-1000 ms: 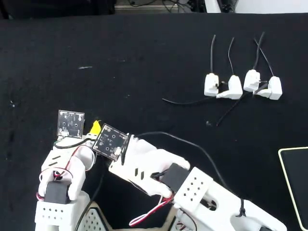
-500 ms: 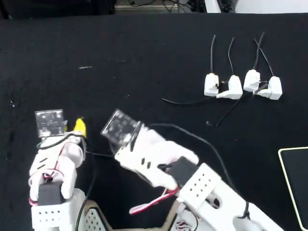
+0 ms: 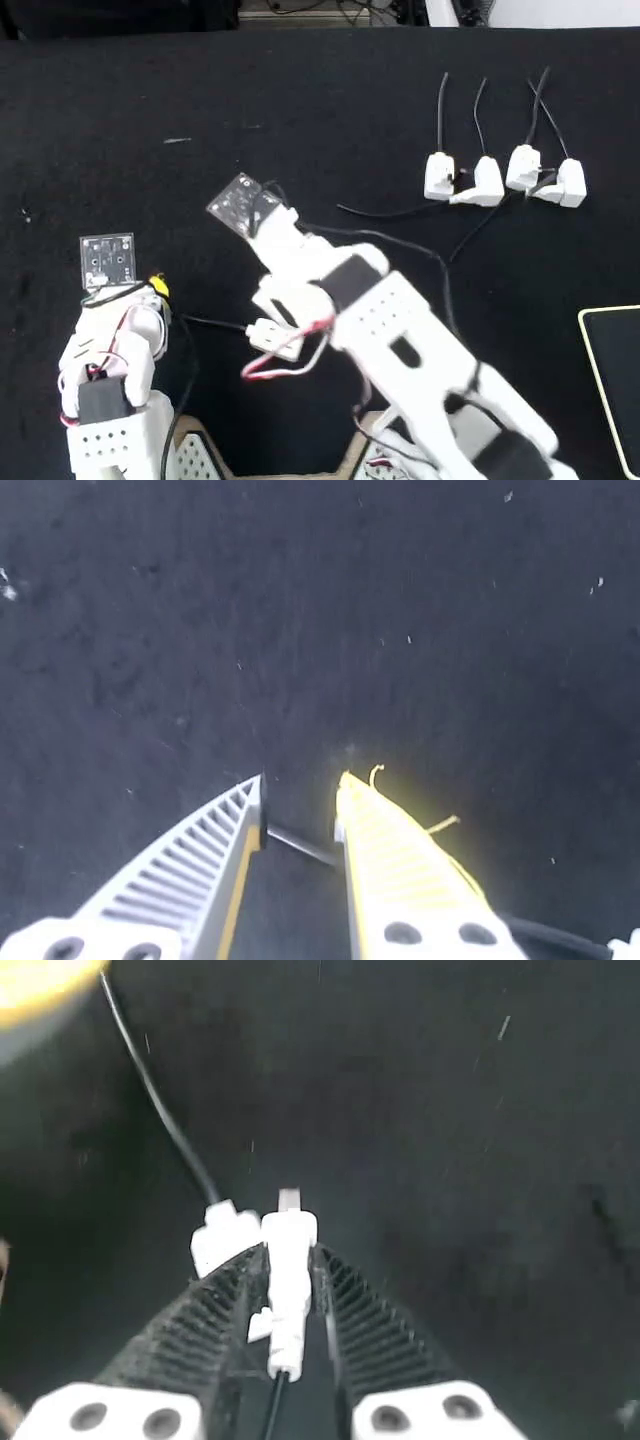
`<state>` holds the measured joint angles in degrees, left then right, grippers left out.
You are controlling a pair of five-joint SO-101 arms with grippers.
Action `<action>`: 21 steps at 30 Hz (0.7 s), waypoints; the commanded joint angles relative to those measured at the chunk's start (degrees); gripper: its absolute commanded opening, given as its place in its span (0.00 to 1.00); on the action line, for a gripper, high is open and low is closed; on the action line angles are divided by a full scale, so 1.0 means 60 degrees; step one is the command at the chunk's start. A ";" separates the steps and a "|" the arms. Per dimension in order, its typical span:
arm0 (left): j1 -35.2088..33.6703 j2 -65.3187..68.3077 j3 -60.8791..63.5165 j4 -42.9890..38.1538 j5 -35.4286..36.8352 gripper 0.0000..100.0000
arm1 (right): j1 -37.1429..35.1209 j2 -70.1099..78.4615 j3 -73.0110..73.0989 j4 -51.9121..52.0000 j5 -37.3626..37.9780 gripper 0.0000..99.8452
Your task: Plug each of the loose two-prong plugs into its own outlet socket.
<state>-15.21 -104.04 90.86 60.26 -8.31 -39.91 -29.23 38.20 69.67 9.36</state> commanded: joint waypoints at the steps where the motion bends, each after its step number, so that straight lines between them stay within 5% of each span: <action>1: -0.0037 -0.0073 -0.0110 0.0029 0.0088 0.13 | 0.0029 0.0725 -0.1062 0.1231 0.0088 0.01; 9: -0.0095 -0.0073 -0.0110 0.0029 0.0073 0.13 | -0.1714 0.1326 -0.1077 0.2637 0.1993 0.01; 21: -0.1810 -0.0073 -0.0330 -0.0176 0.0952 0.13 | -0.1919 0.2249 -0.0168 0.0967 0.1451 0.01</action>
<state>-22.95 -104.13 90.86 60.26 -5.41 -51.43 -16.31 37.67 77.49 18.77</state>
